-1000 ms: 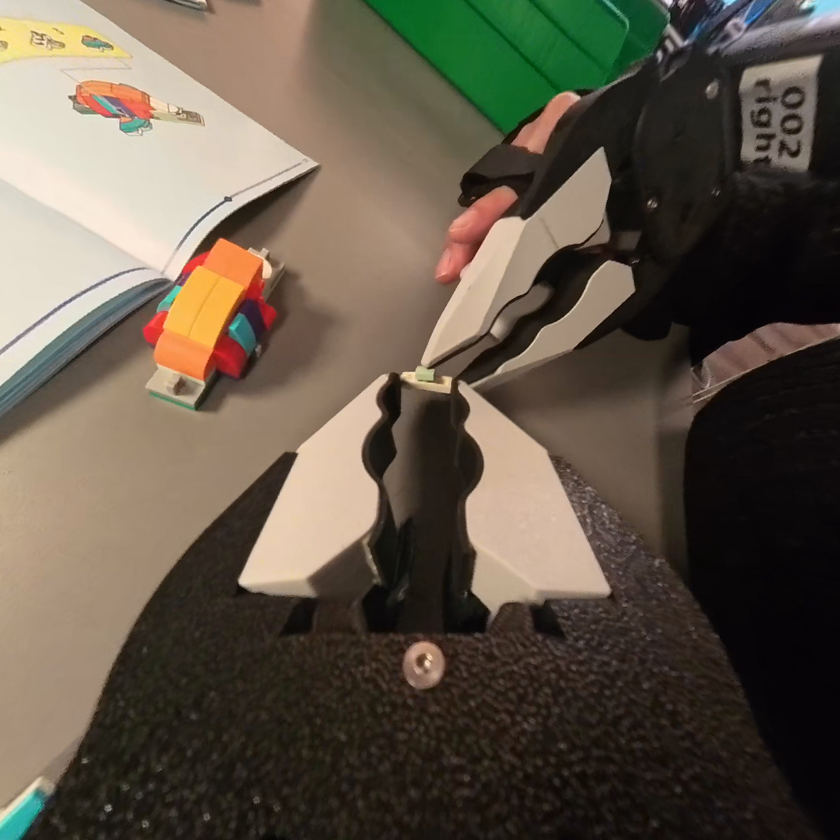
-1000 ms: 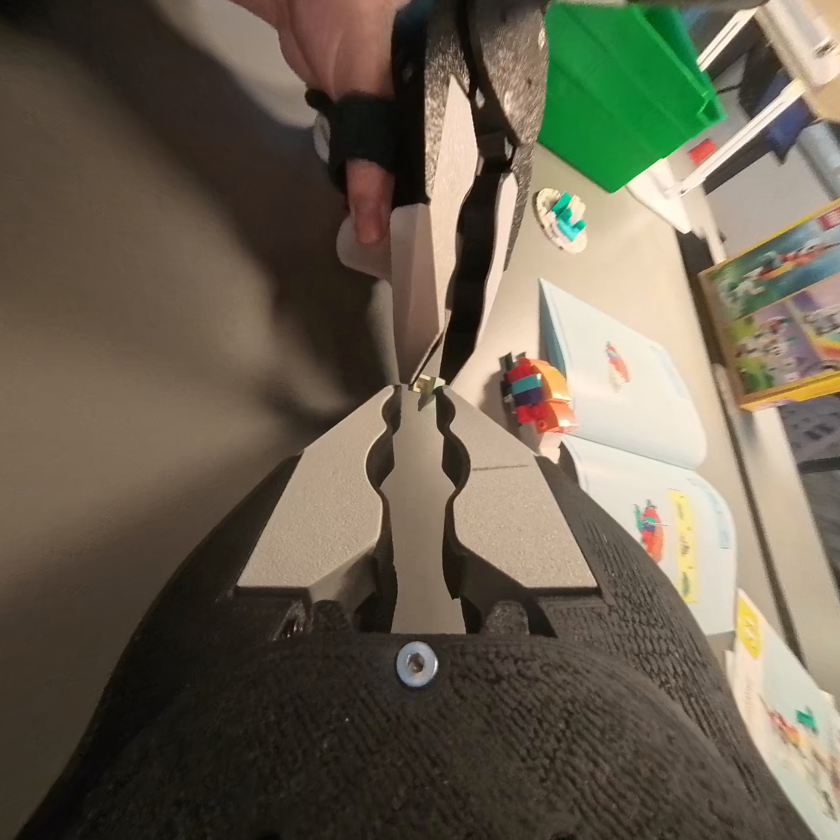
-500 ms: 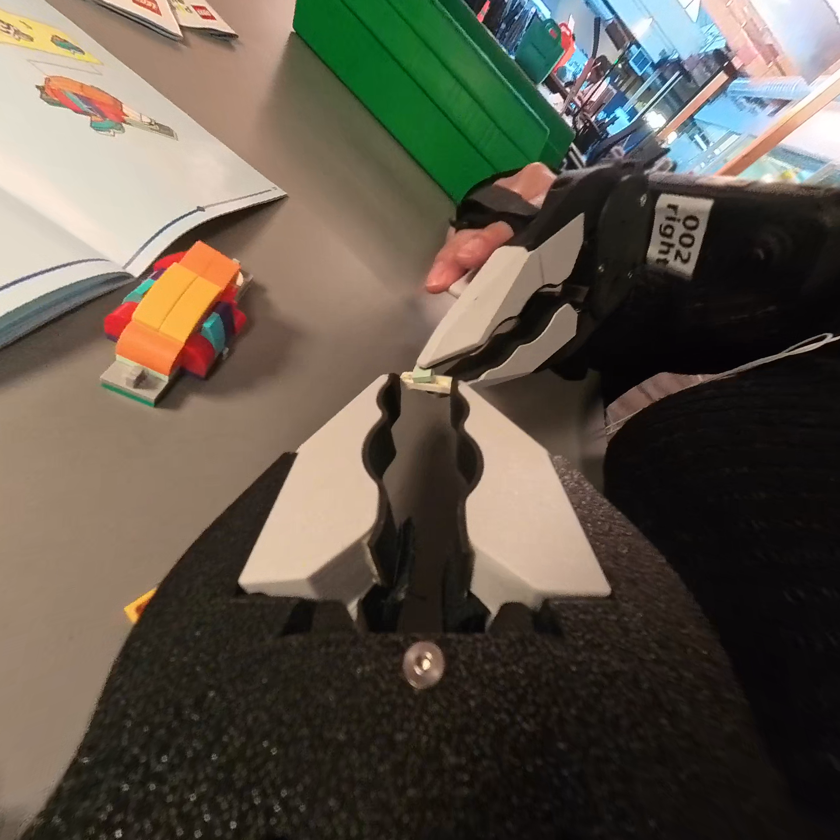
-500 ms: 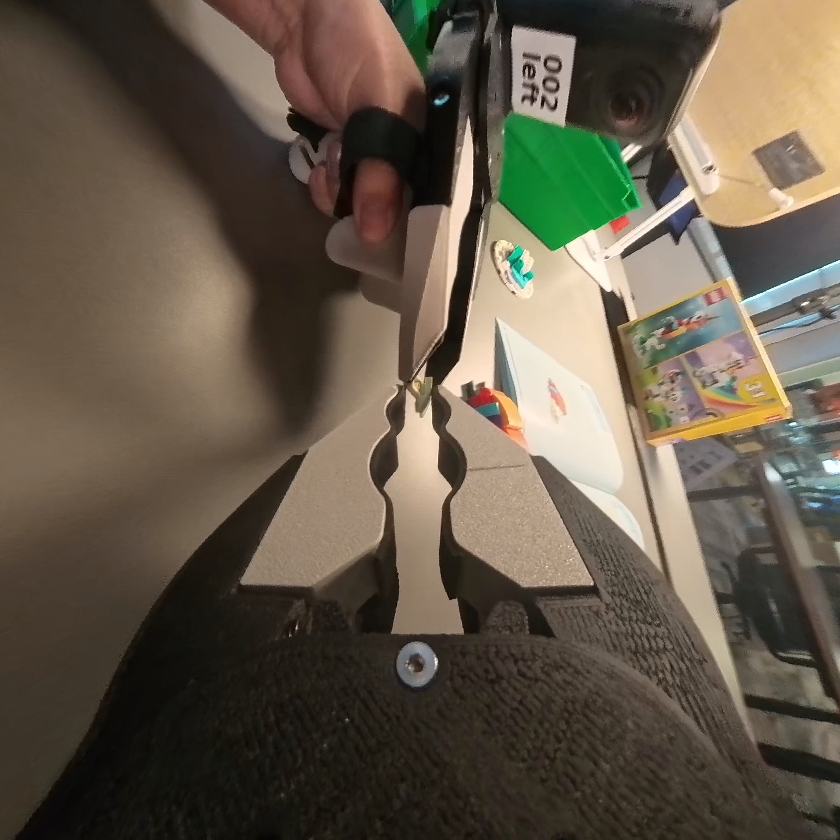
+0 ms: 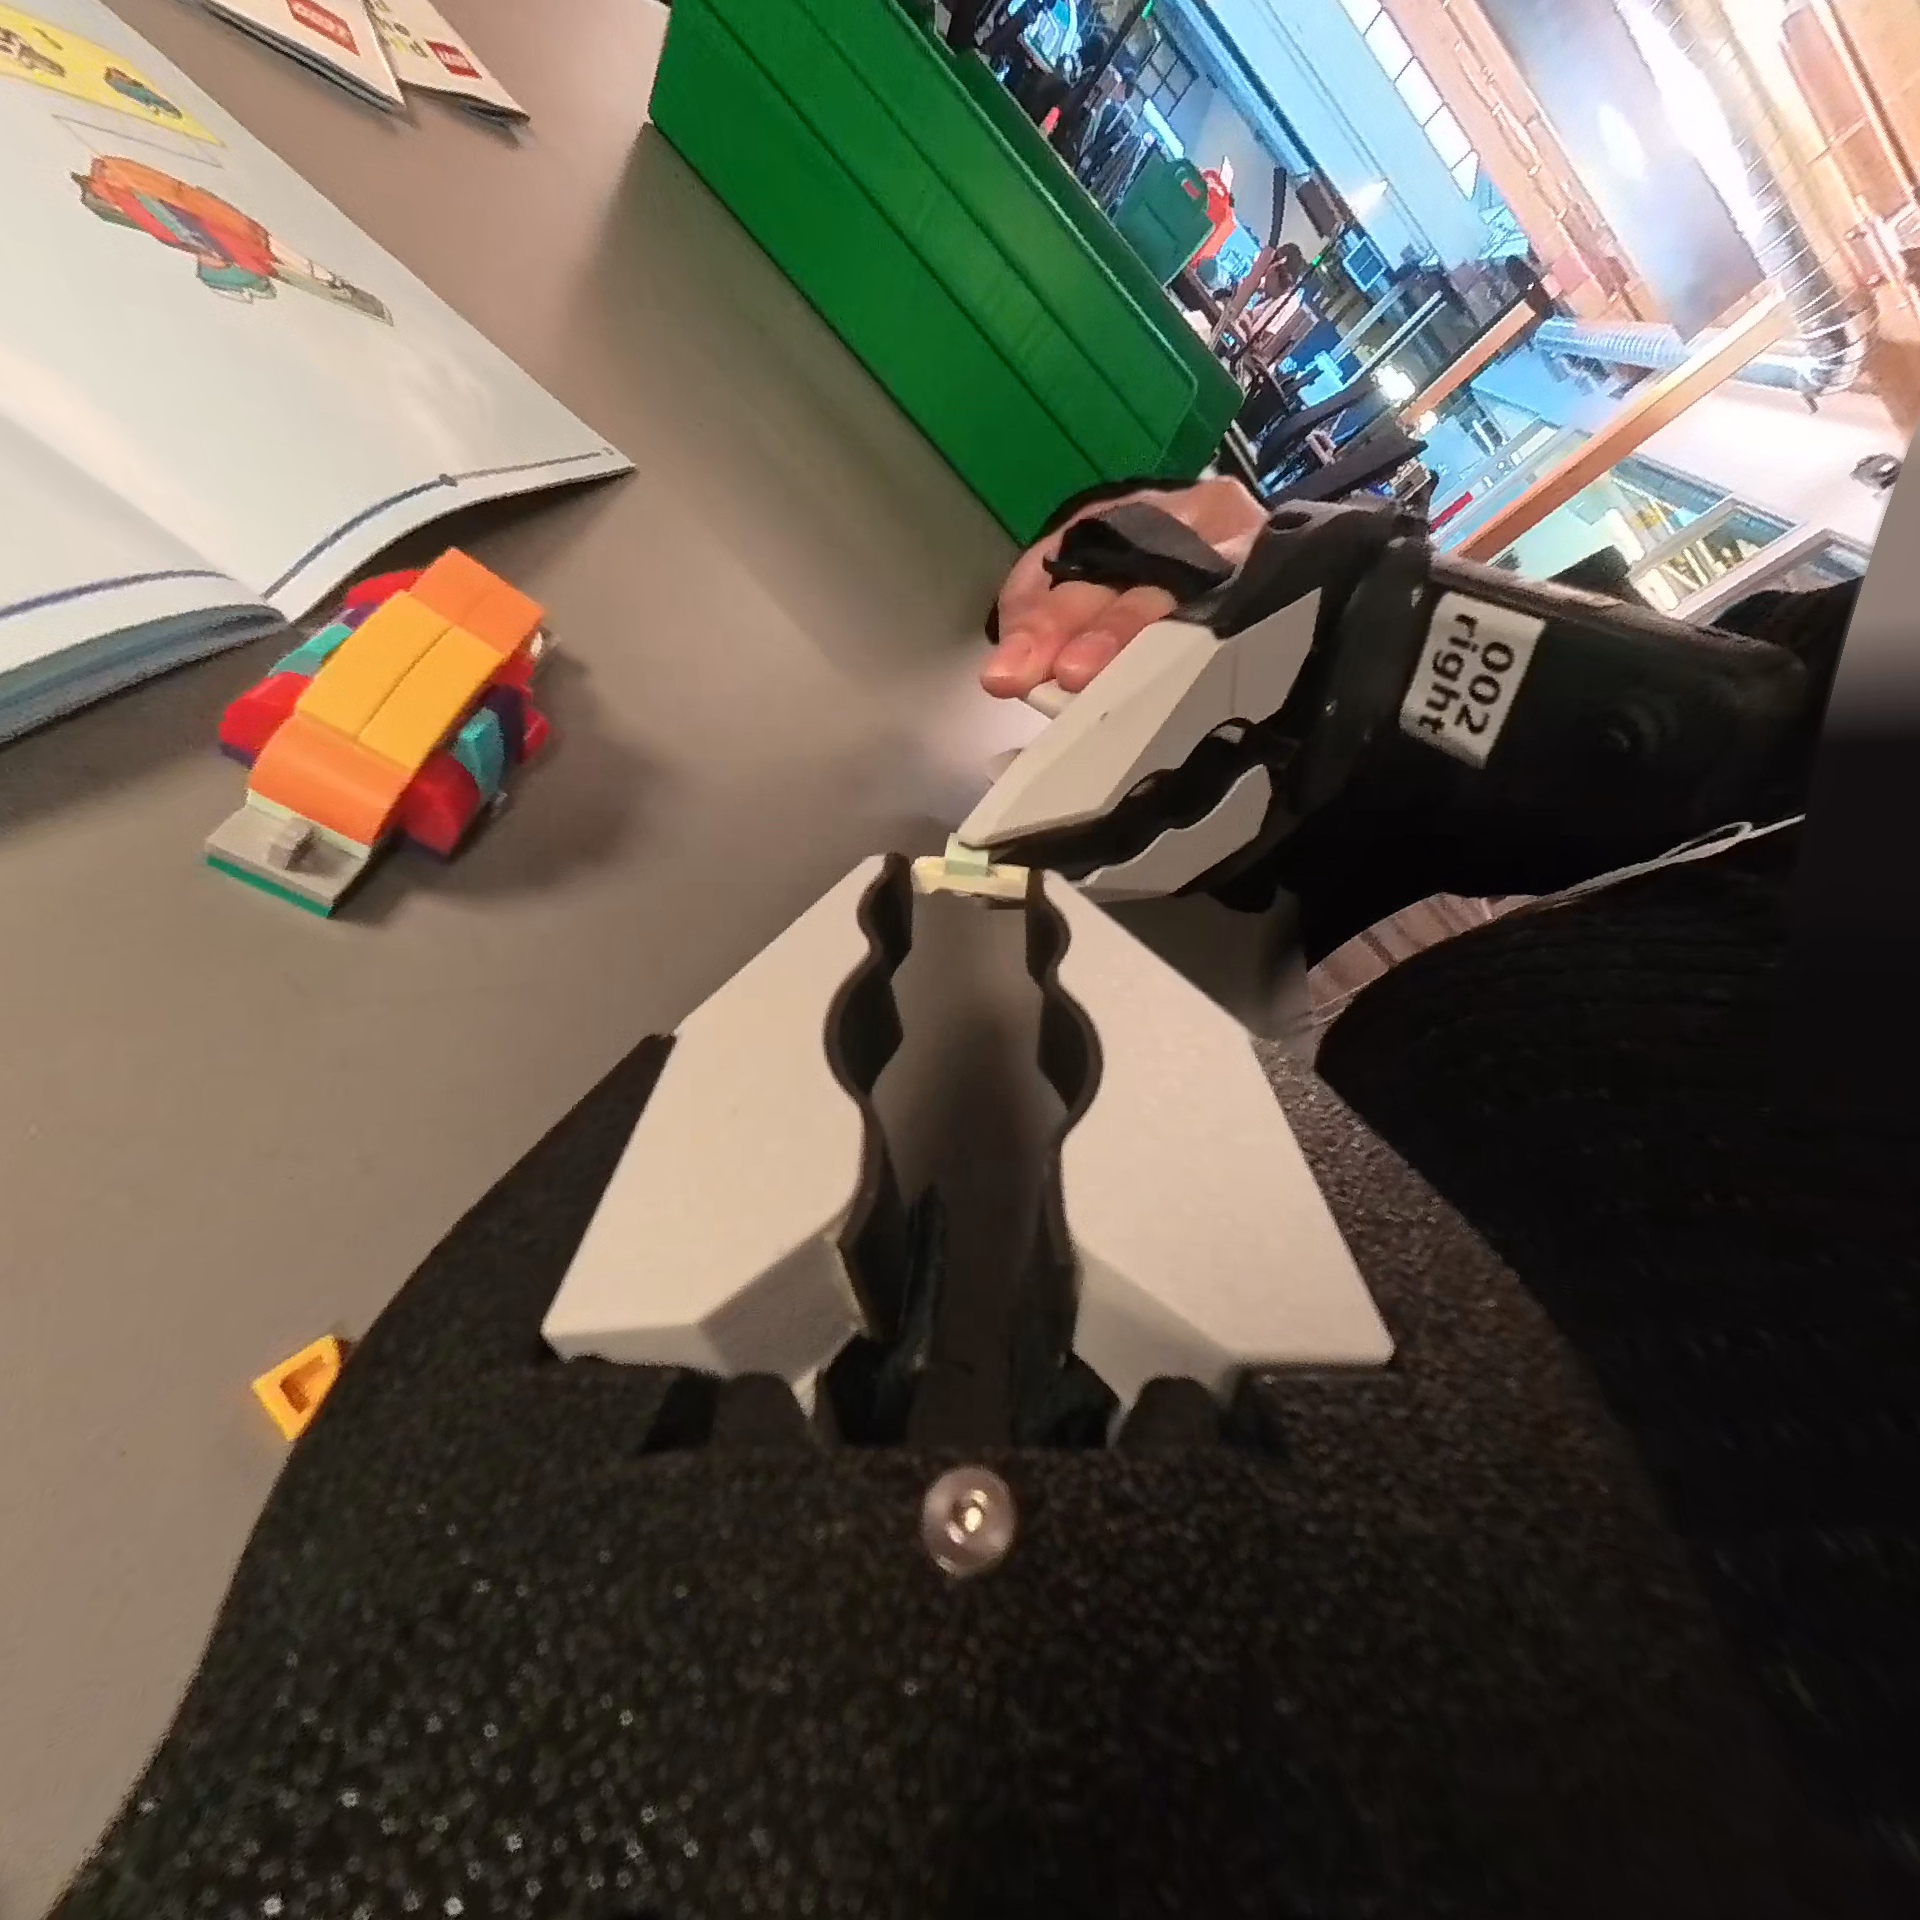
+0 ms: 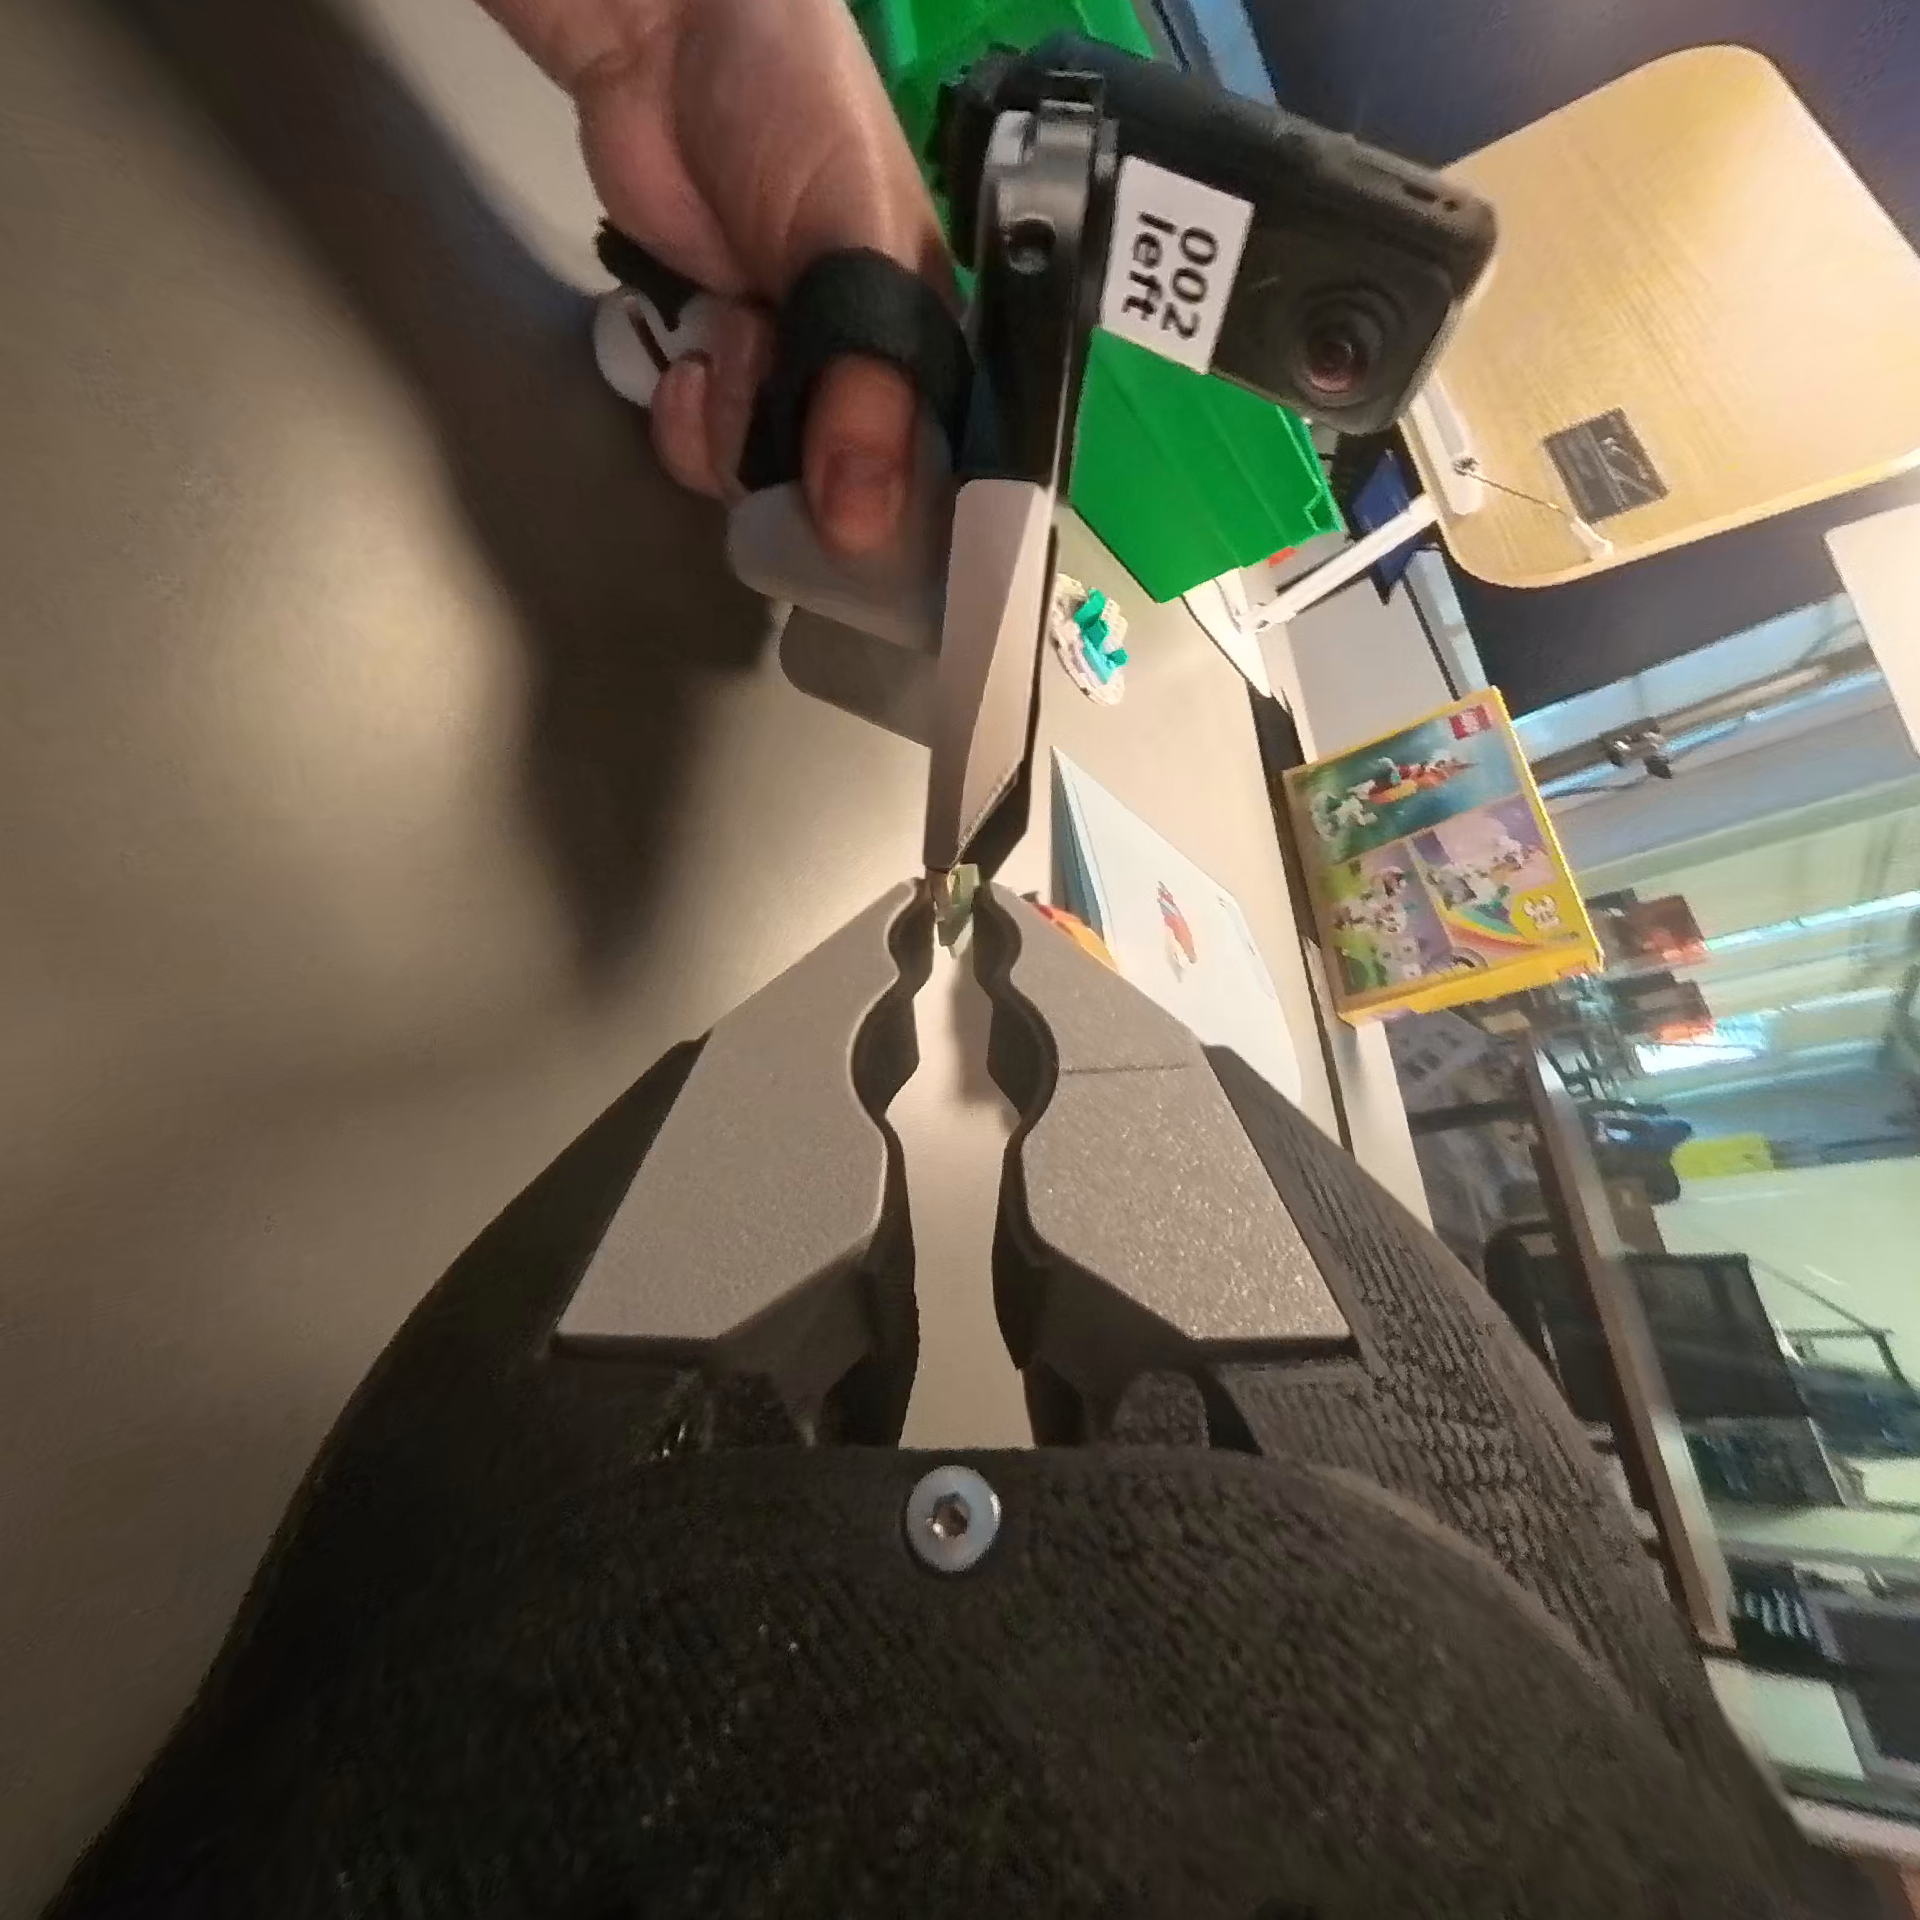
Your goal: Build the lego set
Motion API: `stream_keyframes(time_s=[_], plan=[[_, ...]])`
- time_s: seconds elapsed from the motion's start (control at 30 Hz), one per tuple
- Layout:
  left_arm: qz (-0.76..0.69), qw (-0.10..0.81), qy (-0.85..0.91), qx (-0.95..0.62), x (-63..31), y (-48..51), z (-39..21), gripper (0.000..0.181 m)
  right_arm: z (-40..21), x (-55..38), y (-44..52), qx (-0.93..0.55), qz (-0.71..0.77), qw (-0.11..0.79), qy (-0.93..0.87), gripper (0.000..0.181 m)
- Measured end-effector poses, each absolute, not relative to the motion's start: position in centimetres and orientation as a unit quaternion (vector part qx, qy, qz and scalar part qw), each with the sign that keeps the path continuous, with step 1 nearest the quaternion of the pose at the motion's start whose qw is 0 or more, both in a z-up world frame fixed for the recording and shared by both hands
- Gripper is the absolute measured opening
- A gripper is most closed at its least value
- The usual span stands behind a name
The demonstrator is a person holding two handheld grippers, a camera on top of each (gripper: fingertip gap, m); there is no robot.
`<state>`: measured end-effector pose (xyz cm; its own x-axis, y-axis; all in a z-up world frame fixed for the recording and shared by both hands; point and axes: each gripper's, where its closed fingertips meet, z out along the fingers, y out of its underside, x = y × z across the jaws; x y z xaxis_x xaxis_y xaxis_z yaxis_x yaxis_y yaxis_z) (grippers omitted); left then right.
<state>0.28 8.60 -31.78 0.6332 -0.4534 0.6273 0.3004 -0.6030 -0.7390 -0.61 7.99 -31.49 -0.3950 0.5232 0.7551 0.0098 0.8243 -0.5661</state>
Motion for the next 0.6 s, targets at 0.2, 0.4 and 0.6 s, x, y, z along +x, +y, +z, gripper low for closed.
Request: stream_keyframes(time_s=[0.2,0.4,0.6], plan=[[-0.426,0.459,0.029,-0.779,-0.3,8.9,-31.4,0.021,-31.1,-1.3,8.3,-0.217,0.254,0.531,-0.779,0.005],[-0.428,0.479,0.013,-0.766,-0.9,9.1,-30.8,0.020,-30.6,-1.7,8.6,-0.263,0.271,0.539,-0.753,0.005],[-0.423,0.514,0.012,-0.747,-1.0,9.2,-29.8,0.020,-29.6,-1.8,8.7,-0.289,0.308,0.546,-0.724,0.005]])
